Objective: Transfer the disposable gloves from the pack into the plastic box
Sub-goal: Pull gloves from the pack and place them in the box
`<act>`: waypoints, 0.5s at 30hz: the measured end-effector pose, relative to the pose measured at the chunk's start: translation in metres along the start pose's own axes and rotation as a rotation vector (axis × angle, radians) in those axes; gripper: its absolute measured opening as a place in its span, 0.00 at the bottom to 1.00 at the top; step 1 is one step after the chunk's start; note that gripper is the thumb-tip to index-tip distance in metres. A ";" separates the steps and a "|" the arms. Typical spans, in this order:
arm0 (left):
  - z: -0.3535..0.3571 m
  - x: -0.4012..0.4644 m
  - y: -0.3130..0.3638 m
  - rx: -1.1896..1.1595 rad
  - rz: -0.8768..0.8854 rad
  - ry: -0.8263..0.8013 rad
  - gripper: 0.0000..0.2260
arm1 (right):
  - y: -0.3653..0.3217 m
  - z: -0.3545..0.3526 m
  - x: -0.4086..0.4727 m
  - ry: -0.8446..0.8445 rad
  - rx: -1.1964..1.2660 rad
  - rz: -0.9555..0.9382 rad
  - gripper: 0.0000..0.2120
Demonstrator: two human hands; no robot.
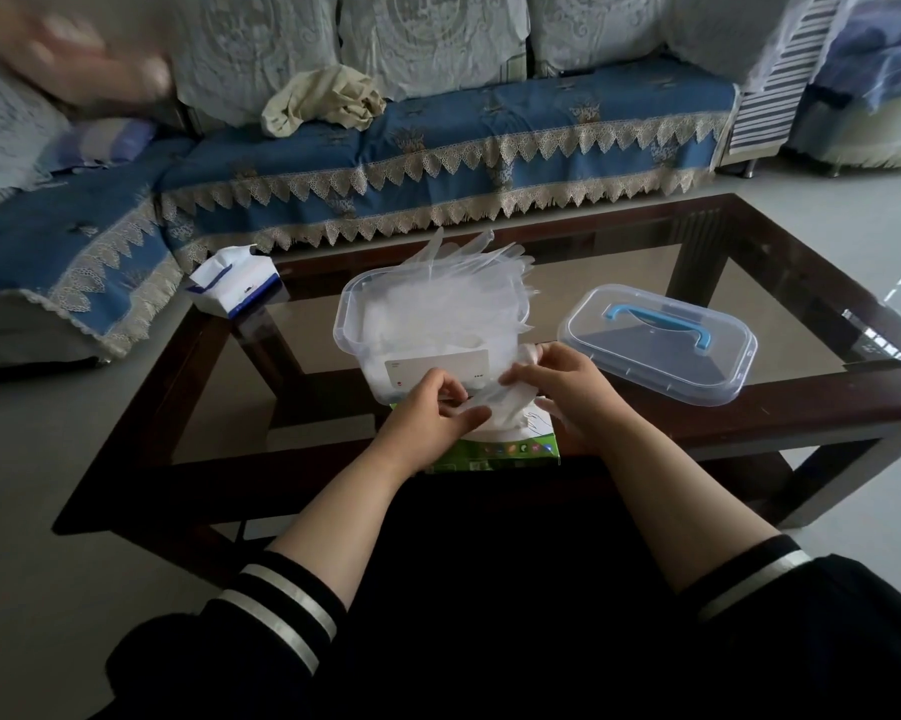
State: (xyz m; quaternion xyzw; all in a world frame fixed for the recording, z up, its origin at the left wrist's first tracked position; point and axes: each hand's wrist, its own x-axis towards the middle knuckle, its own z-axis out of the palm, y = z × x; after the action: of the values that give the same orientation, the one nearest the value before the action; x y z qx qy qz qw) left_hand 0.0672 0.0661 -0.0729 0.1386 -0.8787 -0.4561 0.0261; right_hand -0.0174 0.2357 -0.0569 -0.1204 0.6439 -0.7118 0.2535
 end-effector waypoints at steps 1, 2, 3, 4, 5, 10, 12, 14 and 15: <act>0.001 0.001 0.002 -0.043 0.008 0.017 0.18 | 0.001 0.000 -0.001 -0.027 0.023 -0.026 0.03; 0.001 0.001 0.004 -0.067 0.024 0.030 0.21 | 0.000 0.001 -0.004 -0.049 0.032 -0.052 0.05; 0.003 0.002 0.007 -0.065 0.046 0.040 0.24 | 0.002 0.002 -0.003 -0.067 0.001 -0.071 0.07; 0.004 0.003 0.009 -0.046 0.067 0.040 0.25 | 0.002 0.002 -0.003 -0.081 -0.050 -0.085 0.10; 0.006 0.003 0.012 -0.018 0.088 0.037 0.25 | 0.003 0.001 -0.003 -0.093 -0.129 -0.097 0.13; 0.012 0.008 0.016 0.171 0.199 0.076 0.10 | 0.011 0.002 -0.004 -0.128 -0.647 -0.060 0.34; 0.015 0.012 0.015 0.209 0.268 0.136 0.07 | 0.016 0.002 -0.004 -0.197 -0.774 -0.042 0.36; 0.018 0.012 0.014 0.264 0.360 0.215 0.05 | 0.021 0.002 -0.001 -0.257 -0.965 0.023 0.41; 0.019 0.010 0.015 0.302 0.404 0.250 0.05 | 0.023 0.001 0.001 -0.266 -1.033 0.056 0.43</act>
State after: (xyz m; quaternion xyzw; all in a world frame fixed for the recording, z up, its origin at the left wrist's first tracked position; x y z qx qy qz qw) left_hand 0.0510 0.0865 -0.0731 0.0180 -0.9364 -0.2852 0.2037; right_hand -0.0131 0.2336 -0.0795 -0.3014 0.8758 -0.2737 0.2594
